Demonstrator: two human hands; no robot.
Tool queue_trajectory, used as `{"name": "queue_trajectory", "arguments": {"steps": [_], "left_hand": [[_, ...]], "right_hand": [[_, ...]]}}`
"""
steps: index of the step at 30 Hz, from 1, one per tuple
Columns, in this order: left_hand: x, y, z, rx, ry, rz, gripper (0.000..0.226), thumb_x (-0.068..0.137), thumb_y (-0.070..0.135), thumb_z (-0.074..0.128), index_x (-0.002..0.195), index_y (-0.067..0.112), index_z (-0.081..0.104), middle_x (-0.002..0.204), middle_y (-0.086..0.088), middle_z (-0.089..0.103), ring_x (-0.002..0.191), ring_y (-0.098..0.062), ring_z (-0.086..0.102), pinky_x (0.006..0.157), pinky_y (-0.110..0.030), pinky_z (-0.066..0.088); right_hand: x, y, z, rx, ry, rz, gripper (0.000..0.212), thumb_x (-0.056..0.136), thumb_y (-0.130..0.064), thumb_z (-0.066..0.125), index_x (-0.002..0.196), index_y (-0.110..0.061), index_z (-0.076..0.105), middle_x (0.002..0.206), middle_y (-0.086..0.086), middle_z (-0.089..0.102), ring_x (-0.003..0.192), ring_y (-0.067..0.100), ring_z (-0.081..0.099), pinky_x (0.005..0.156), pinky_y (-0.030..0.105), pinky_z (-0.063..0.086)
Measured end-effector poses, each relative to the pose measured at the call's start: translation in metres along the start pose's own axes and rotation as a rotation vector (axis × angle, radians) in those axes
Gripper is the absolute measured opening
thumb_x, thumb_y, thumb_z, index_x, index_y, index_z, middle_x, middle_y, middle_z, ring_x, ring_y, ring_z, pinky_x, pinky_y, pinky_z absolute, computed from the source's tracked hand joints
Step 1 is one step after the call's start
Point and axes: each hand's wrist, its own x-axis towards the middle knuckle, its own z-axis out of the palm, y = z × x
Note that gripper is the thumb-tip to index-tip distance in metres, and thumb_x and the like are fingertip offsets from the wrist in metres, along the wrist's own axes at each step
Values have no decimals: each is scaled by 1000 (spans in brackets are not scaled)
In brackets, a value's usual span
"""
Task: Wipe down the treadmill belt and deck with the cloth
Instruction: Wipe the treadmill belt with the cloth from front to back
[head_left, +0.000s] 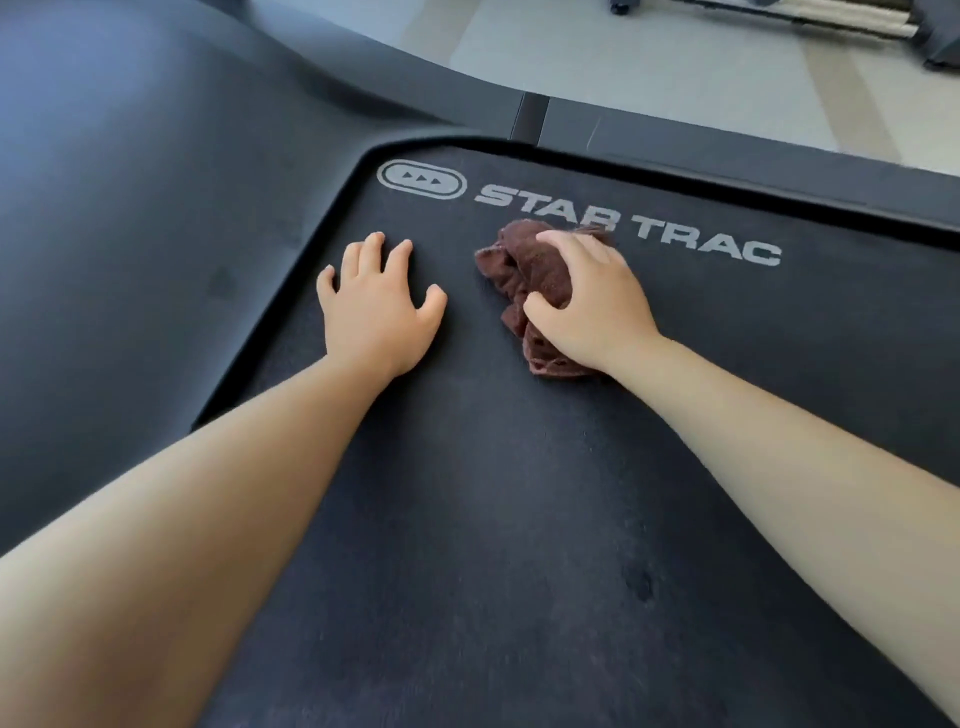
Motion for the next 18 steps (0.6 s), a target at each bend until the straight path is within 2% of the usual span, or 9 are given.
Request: {"name": "queue_trajectory", "arguments": {"steps": [3, 8, 10, 14, 18], "left_hand": [[-8, -5, -9, -47, -39, 60, 54, 92, 40, 42, 140, 17, 38, 151, -8, 29, 141, -23, 19, 115, -45, 13], [-69, -41, -44, -28, -139, 283, 49, 92, 31, 49, 138, 14, 44, 148, -10, 37, 136, -28, 32, 111, -41, 26], [-99, -54, -54, -44, -129, 291, 47, 92, 27, 51, 137, 12, 45, 147, -10, 38, 136, -28, 33, 112, -42, 27], [-139, -72, -60, -49, -141, 263, 49, 94, 25, 49, 139, 9, 42, 149, -10, 35, 139, -27, 28, 113, -48, 23], [-159, -81, -65, -38, -140, 277, 50, 94, 25, 50, 139, 7, 41, 149, -10, 35, 139, -28, 28, 113, -46, 24]], "right_hand": [[-66, -4, -5, 6, -27, -45, 57, 83, -35, 59, 137, -23, 44, 143, -3, 44, 133, 23, 35, 108, 45, 33], [-169, -28, -5, 65, -50, -24, 62, 81, -40, 59, 138, -24, 43, 145, -4, 40, 136, 17, 29, 111, 41, 28], [-201, -41, -1, 62, -79, -62, 63, 79, -44, 55, 138, -26, 43, 145, -6, 38, 136, 14, 26, 110, 38, 23], [-195, -62, 15, -7, -52, -73, 60, 81, -41, 56, 137, -24, 43, 144, -3, 39, 135, 17, 28, 109, 43, 26], [-148, -82, 36, -13, 1, -15, 58, 83, -39, 58, 137, -21, 44, 145, 0, 39, 136, 22, 28, 108, 46, 28]]}}
